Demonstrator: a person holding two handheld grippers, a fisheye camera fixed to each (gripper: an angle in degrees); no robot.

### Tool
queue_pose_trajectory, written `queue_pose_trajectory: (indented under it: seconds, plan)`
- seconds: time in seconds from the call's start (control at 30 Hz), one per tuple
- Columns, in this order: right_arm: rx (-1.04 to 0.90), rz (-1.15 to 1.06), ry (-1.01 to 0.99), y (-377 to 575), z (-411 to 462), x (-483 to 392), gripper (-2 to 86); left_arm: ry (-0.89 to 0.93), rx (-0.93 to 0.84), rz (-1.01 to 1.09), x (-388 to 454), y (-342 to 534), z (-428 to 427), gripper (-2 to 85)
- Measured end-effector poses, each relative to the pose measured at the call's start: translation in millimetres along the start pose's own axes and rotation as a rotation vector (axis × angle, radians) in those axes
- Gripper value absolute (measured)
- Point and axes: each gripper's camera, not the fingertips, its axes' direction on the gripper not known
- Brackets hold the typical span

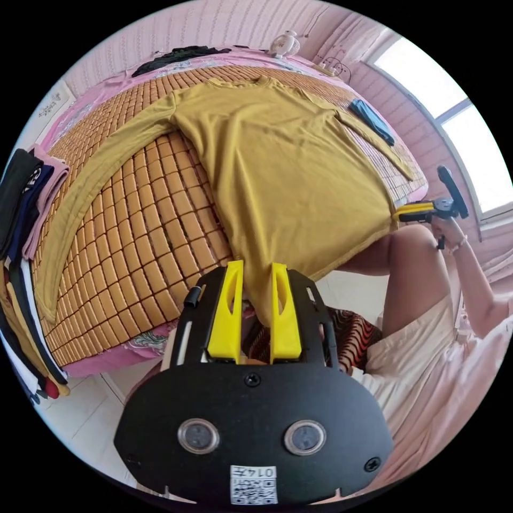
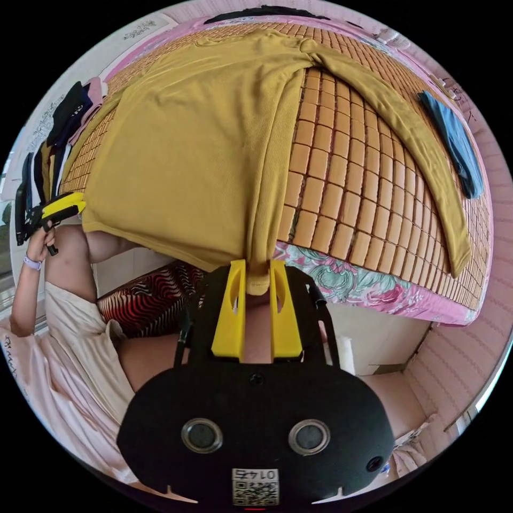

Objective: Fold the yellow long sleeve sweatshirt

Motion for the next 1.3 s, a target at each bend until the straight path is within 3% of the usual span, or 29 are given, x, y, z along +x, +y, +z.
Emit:
queue_pose_trajectory:
  seconds: [0.13,0.3,0.47,0.6,0.73,0.93,1.03,1.17,1.3]
  plan:
    - [0.021,-0.031,0.063,3.8,5.0,-20.3,5.1,-0.111,-0.026,0.07,12.6,6.9,9.4,6.2]
    - [-0.008,-0.045,0.142,0.1,15.7,-49.8,5.7,-0.089,0.002,0.059,3.4,23.8,3.9,5.0]
    - [0.041,0.046,0.052,24.5,13.0,-56.6,6.5,-0.107,0.033,0.124,4.2,51.4,-9.7,3.1]
    - [0.066,0.097,0.029,48.8,12.1,-69.0,6.1,0.004,0.145,0.008,-31.5,87.4,-42.2,5.2]
    - [0.135,0.054,0.065,48.8,3.0,-102.3,5.5,0.042,0.418,-0.224,-104.5,145.1,-96.2,6.2]
    - [0.204,-0.187,0.132,-16.5,-6.5,-205.5,4.4,-0.143,0.736,-0.7,-231.4,241.2,-134.3,7.5]
    - [0.198,-0.349,0.161,-61.0,-2.1,-276.1,4.3,-0.166,0.792,-0.858,-280.3,273.3,-132.2,7.9]
    - [0.235,-0.587,0.154,-125.1,6.5,-387.7,4.4,-0.19,0.747,-0.915,-313.9,296.4,-120.3,9.3]
    - [0.323,-0.801,0.026,-192.5,8.4,-514.6,5.8,-0.266,0.744,-0.898,-332.3,316.7,-127.4,10.1]
